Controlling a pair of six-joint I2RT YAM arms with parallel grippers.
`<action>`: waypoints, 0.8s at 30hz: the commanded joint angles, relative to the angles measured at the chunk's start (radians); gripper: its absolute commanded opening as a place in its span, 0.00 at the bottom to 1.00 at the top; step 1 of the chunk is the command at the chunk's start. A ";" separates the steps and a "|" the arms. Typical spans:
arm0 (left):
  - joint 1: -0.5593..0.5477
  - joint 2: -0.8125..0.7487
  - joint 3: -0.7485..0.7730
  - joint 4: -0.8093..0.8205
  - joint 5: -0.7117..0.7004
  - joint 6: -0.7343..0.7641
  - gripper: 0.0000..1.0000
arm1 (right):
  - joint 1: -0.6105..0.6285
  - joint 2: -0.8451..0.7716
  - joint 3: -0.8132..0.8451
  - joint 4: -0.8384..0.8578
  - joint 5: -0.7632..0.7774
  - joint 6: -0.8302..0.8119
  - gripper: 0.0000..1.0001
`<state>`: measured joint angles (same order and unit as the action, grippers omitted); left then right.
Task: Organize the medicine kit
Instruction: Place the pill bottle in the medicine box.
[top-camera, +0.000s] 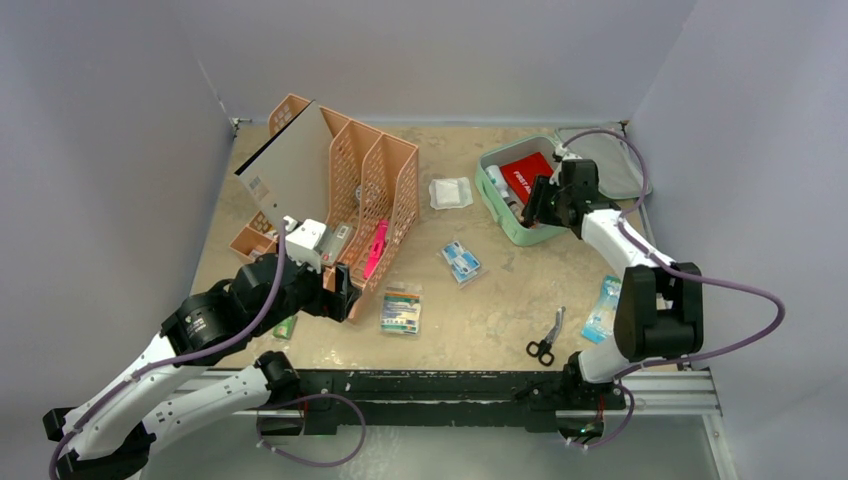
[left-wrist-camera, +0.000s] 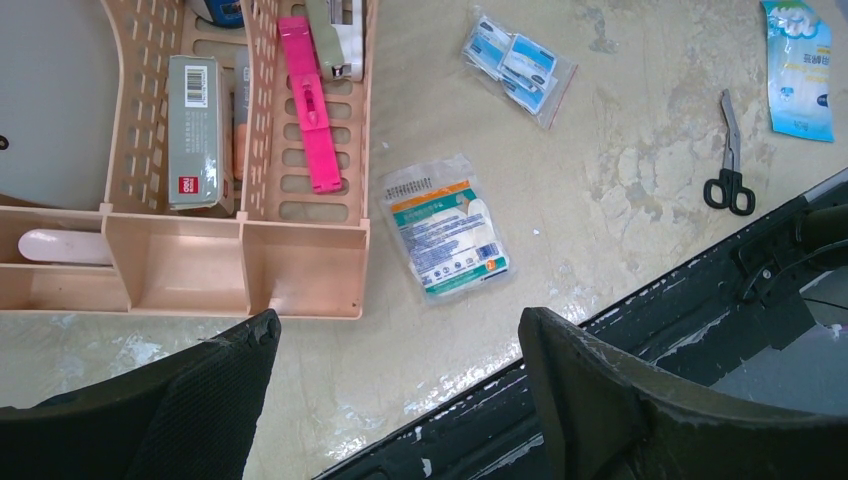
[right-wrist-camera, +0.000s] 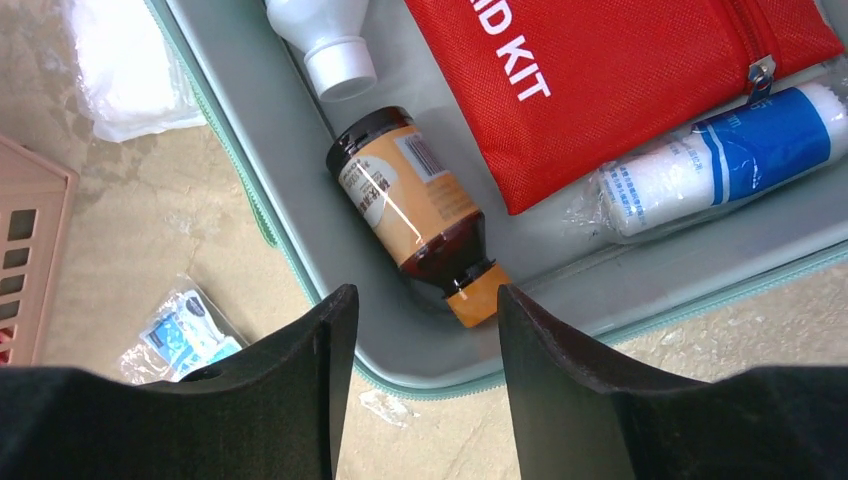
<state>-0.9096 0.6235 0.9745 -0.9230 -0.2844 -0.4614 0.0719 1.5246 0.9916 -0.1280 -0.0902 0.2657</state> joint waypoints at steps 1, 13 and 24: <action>0.003 -0.006 0.035 0.012 -0.009 0.001 0.88 | 0.005 -0.015 0.086 -0.104 0.010 -0.051 0.55; 0.004 -0.025 0.032 -0.003 -0.018 -0.014 0.88 | 0.005 0.176 0.304 -0.330 -0.048 -0.190 0.53; 0.004 -0.015 0.035 -0.007 -0.021 -0.020 0.88 | 0.005 0.282 0.360 -0.304 -0.146 -0.153 0.43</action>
<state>-0.9096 0.6044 0.9745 -0.9379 -0.2920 -0.4629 0.0719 1.8011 1.3029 -0.4278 -0.1726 0.1040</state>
